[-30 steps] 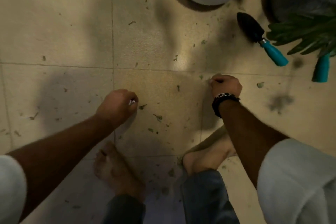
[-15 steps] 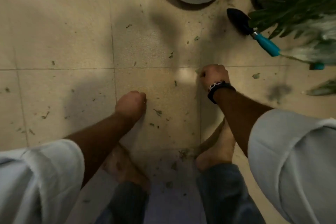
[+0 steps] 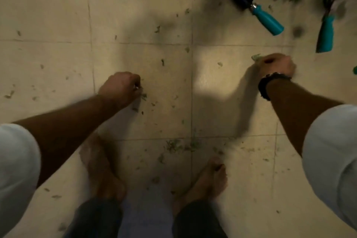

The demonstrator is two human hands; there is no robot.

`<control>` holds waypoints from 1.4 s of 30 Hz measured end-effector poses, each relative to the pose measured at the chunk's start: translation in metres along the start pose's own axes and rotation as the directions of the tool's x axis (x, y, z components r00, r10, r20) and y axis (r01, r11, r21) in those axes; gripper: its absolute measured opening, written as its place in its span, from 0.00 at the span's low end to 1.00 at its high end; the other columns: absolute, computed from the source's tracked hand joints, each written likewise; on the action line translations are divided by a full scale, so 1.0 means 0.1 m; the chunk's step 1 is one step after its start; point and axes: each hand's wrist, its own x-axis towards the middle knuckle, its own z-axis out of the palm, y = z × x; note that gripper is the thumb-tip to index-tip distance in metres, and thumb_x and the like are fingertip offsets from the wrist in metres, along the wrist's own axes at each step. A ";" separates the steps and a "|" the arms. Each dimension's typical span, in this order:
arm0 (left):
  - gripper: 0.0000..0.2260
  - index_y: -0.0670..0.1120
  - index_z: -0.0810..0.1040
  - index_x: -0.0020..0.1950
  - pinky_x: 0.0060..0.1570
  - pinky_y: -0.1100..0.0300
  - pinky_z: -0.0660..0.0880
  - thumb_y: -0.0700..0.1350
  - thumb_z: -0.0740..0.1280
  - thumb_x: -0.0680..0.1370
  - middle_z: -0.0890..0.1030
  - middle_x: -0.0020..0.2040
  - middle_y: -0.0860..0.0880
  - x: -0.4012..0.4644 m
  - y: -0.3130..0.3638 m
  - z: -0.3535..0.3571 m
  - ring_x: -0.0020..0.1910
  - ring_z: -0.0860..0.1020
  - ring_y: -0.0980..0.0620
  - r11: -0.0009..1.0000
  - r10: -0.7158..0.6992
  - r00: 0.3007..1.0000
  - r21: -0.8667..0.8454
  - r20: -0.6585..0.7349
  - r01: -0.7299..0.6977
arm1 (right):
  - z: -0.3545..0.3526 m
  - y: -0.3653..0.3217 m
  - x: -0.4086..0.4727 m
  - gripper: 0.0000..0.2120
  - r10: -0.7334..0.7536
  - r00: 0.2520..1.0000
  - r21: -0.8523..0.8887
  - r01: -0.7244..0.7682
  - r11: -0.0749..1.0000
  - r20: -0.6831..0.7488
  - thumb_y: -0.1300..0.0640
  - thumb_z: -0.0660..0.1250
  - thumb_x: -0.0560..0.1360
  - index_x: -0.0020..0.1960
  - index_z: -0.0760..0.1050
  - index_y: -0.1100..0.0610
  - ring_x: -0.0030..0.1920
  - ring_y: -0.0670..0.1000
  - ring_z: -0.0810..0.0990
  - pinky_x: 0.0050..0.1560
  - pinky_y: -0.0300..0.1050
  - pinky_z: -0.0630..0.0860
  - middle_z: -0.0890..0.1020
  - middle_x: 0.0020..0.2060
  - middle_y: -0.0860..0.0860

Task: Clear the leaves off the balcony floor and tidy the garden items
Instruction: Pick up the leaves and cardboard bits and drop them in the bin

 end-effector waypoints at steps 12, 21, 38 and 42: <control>0.13 0.47 0.79 0.61 0.51 0.54 0.74 0.42 0.68 0.77 0.81 0.56 0.44 -0.12 0.00 0.23 0.54 0.78 0.45 1.000 0.014 0.999 -0.017 -0.037 -0.015 | 0.23 0.01 0.32 0.12 -0.135 0.985 -0.048 0.141 0.989 0.110 0.56 0.62 0.78 0.52 0.82 0.60 0.55 0.57 0.80 0.53 0.30 0.71 0.84 0.51 0.57; 0.16 0.46 0.76 0.66 0.48 0.55 0.73 0.42 0.66 0.78 0.78 0.56 0.43 -0.20 0.05 0.25 0.51 0.77 0.44 0.962 0.257 0.961 0.074 0.102 -0.265 | 0.15 0.22 -1.04 0.08 -0.129 0.935 0.116 0.095 0.989 0.330 0.61 0.72 0.70 0.35 0.82 0.51 0.40 0.44 0.82 0.48 0.35 0.79 0.83 0.35 0.44; 0.07 0.42 0.79 0.54 0.46 0.51 0.75 0.43 0.66 0.78 0.80 0.48 0.41 -0.68 0.06 0.43 0.45 0.78 0.42 0.966 0.257 0.963 -0.013 0.079 -0.257 | 1.15 0.77 -3.02 0.16 -0.414 0.713 0.031 0.484 0.875 0.565 0.58 0.68 0.72 0.59 0.78 0.52 0.51 0.55 0.79 0.50 0.46 0.77 0.78 0.54 0.53; 0.07 0.45 0.78 0.54 0.44 0.55 0.72 0.44 0.65 0.78 0.80 0.48 0.45 -1.13 0.07 0.72 0.46 0.78 0.45 0.962 0.271 0.938 -0.085 0.215 -0.259 | 1.19 0.78 -3.05 0.08 -0.458 0.694 -0.061 0.584 0.810 0.556 0.59 0.62 0.75 0.51 0.78 0.56 0.46 0.57 0.78 0.42 0.45 0.75 0.78 0.50 0.53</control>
